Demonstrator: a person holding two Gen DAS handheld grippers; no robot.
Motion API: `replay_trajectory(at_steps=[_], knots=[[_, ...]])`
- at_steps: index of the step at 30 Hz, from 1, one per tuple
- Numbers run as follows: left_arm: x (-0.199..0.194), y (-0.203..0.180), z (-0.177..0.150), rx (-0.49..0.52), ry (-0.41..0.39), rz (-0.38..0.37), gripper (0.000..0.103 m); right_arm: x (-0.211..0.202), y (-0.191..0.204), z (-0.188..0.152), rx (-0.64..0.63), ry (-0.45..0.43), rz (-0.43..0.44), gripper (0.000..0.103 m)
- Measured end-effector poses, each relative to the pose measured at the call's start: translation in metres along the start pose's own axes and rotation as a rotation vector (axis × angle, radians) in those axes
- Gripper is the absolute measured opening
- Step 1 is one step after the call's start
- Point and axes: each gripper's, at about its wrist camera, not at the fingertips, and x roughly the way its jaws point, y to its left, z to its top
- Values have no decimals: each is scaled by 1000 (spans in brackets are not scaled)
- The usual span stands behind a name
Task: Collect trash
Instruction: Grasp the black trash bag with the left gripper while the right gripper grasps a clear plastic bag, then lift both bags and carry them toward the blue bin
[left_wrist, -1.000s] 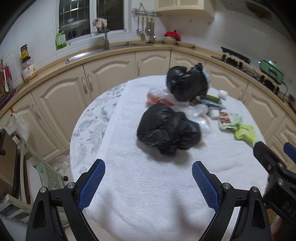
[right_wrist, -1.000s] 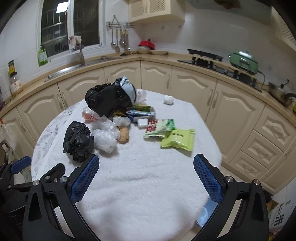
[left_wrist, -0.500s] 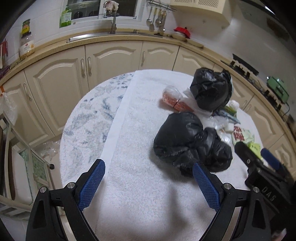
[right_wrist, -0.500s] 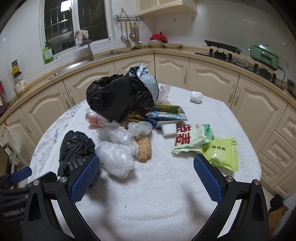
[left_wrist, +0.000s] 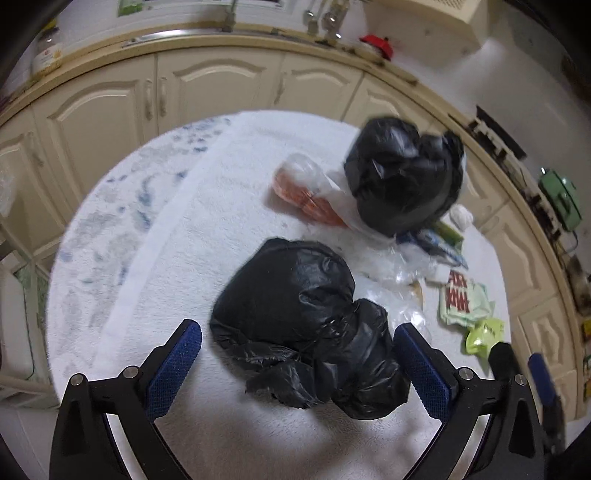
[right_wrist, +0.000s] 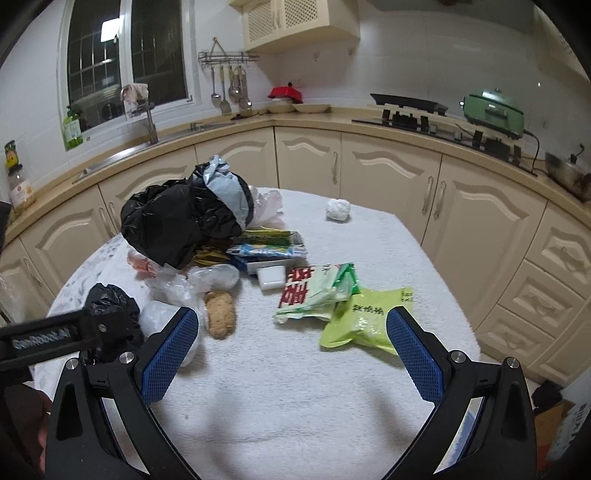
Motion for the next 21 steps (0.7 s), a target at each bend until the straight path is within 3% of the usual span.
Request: replay_trajectory(at_steps=[3,6,14,19,21], knots=[[14,3,-2,-7,70,-98,77,2,1,0,-39,5,-2,103],[11,3,-3,31,54,-83,71,7,7,0,-82,22,25,103],[-15,20,-5,179,-13,106,69,23,38,4,-163,92,170,103],[-17,35,-6,142,-7,174,70,38,73,4,-222,134,231,103],[-12,44,-3,95,-2,160,72,44,84,4,-239,139,248,103]])
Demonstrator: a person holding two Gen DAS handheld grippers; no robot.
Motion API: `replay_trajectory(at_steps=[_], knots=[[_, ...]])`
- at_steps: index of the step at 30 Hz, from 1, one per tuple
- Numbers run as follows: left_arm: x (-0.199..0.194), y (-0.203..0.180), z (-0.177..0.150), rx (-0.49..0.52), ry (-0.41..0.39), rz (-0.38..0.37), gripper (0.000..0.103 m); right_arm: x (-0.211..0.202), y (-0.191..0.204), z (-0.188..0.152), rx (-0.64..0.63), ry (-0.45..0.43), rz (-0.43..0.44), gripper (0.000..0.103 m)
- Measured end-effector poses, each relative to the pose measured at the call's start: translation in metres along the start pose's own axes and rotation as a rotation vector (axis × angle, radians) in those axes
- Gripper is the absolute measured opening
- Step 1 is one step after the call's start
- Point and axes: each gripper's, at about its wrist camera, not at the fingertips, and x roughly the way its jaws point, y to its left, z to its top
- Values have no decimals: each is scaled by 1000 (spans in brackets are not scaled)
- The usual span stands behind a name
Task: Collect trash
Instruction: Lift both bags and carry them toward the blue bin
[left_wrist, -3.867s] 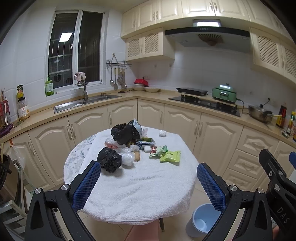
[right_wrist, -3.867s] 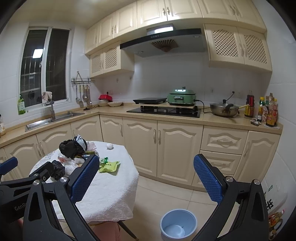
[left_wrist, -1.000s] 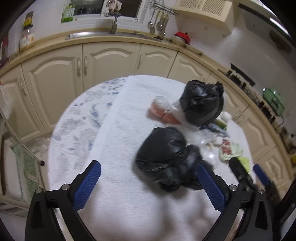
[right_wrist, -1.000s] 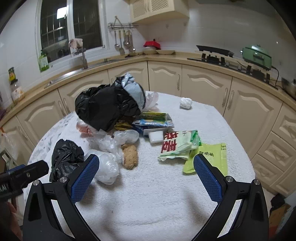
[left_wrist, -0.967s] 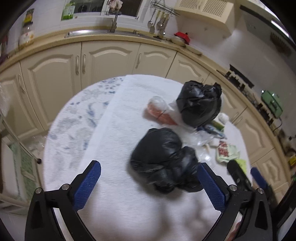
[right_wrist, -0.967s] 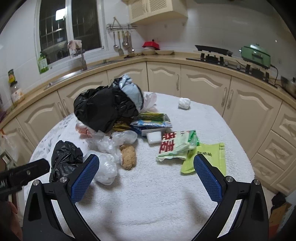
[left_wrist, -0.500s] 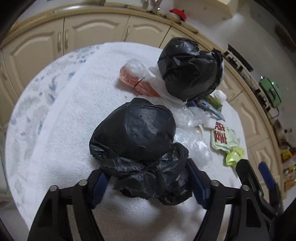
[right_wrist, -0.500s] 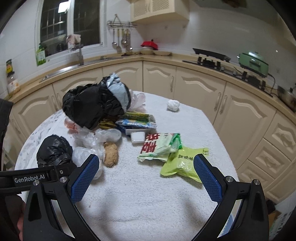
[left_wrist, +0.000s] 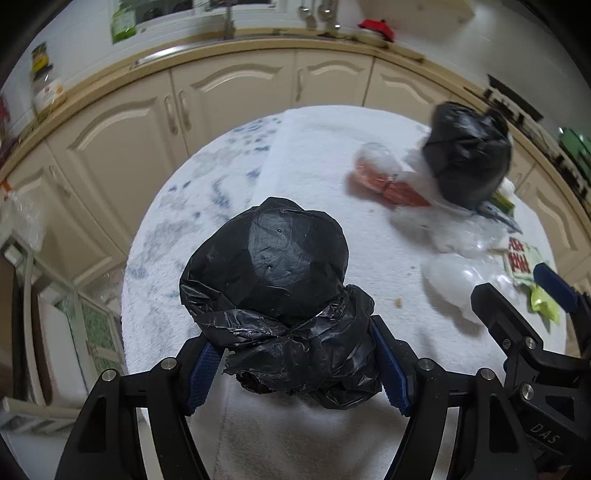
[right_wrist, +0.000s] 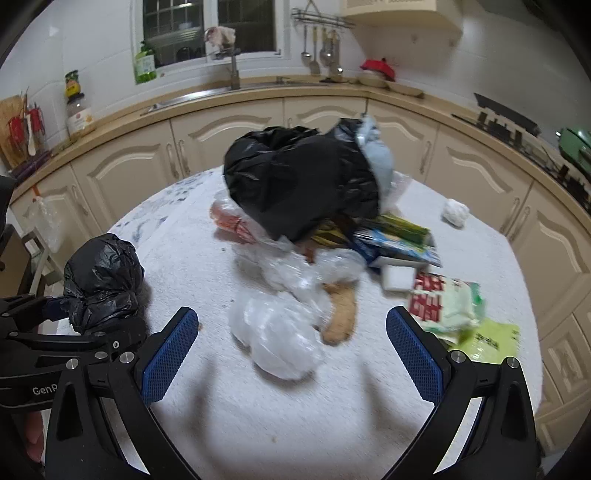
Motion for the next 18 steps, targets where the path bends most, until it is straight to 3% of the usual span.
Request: replay_trajectory(at_steps=[2,8,11,13,16,18], knots=[[1,9,0,-47,-4,-52,73,8,-3,3,28,7,53,103],[11,17,0,-76,24,-86,79,32,-14,1,123,94,166,103],[11,20,0,-48,17,-84,85,34,-19,-2,122,96,78,102],[14,23,-1,-53,20,-65,94,41,-20,-3,126,119,21,95],[17,25,-1,-66,17,-74,95,49,-10,-5,120,141,8,86],[18,24,-1,-73,14,-67,96,51,7,-6,87,127,-71,82]])
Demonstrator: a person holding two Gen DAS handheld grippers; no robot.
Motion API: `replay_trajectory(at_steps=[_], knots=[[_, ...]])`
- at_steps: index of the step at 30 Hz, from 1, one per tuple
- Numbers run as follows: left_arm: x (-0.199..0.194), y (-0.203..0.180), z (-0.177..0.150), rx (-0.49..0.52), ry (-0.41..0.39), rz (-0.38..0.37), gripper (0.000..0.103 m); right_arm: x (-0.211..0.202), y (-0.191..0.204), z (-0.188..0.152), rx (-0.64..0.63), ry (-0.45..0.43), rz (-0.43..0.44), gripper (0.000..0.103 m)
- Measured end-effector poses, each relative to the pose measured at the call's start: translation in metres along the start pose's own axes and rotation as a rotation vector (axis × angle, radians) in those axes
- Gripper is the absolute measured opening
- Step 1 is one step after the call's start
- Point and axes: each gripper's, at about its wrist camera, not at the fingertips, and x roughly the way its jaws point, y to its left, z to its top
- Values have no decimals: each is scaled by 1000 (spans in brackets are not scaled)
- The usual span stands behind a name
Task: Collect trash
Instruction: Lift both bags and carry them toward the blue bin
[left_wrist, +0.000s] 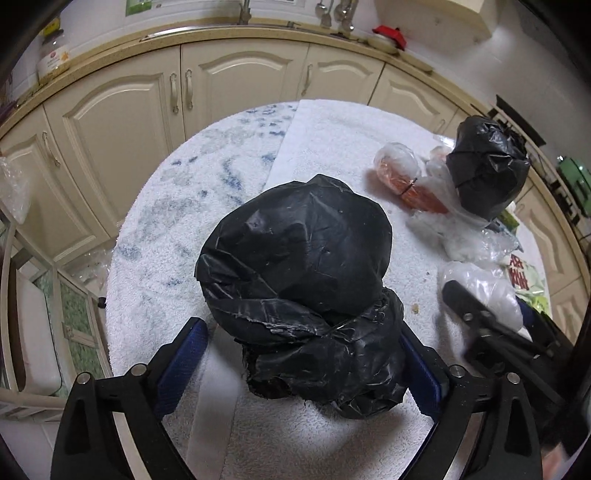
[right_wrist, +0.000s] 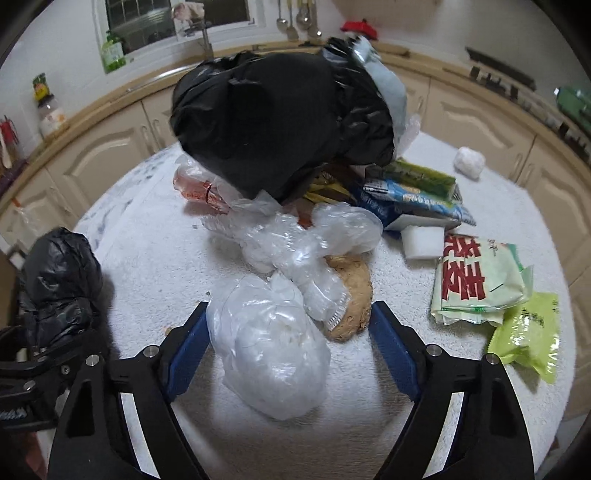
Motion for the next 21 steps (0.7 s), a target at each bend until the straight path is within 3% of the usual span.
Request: replay_trajectory(at_steps=[1,3,5,7,12,21], knots=[[1,-1,0,-4,-5,8,96,-2,7,0,-16,-6,-24,78],[1,-5,-2,0,-14,22,93,-9,14,-1,-10,-44,-32,57],[-1,-11,-5,27,-29,24,81,-17,17,-5,9,-80,-5,53],[-6,-17,-8,51,-47,35,67,-19,17,-8,31,-79,21,52],[-12,-27,-12,105,-75,79,65,-27,3,-15,116,-66,102,50],[-26,-32,-19,116,-101,84,65,-60,-16,-24,143,-111,122,46]])
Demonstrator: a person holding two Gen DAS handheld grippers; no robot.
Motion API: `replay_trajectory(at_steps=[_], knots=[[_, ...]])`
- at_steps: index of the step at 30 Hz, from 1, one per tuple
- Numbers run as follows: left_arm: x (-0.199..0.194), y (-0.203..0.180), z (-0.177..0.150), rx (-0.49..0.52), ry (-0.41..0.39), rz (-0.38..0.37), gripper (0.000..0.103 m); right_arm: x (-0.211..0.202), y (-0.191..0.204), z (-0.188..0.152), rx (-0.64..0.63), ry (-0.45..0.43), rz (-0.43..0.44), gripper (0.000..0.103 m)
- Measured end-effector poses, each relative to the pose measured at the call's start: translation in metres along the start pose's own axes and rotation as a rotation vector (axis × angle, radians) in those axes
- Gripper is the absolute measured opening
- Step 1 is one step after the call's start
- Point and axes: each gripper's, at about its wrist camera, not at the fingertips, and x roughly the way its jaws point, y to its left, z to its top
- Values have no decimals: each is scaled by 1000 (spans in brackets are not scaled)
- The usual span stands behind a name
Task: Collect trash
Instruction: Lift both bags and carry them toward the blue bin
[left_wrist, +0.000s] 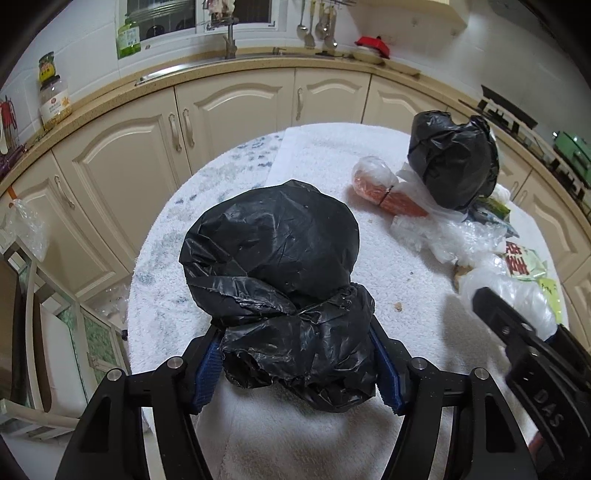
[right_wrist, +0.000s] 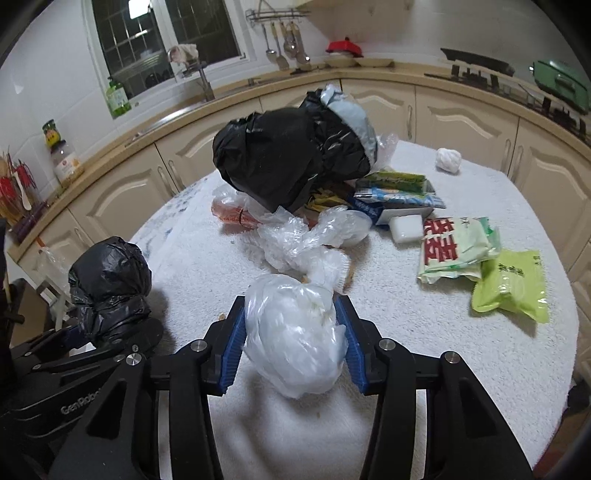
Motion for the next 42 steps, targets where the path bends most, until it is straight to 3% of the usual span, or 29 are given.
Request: replay_trajectory(at_steps=[7,10,16,25,32,42], knots=[[-14,-19,-8,44,-9,-36,65,-20,-18,-5,33,-27,-15,42],[-22,-28,-10,69,-15,-54,65,-31,-31,-10,74,-37,17,42],[-38,-60,-16,142,-41,-77,65,-61,-62,-12,126,-91,-31,42],[-58,-139,-36,290,-55,-180,65,-113,-125,-32,250,-153,-142,42],[-69,-212,-56,452,-50,-285,65,-158,-179,-57,354,-213,-288,42],[-60,-306,-84,677,5,-423,65,-209,-258,-102,528,-224,-485,42]])
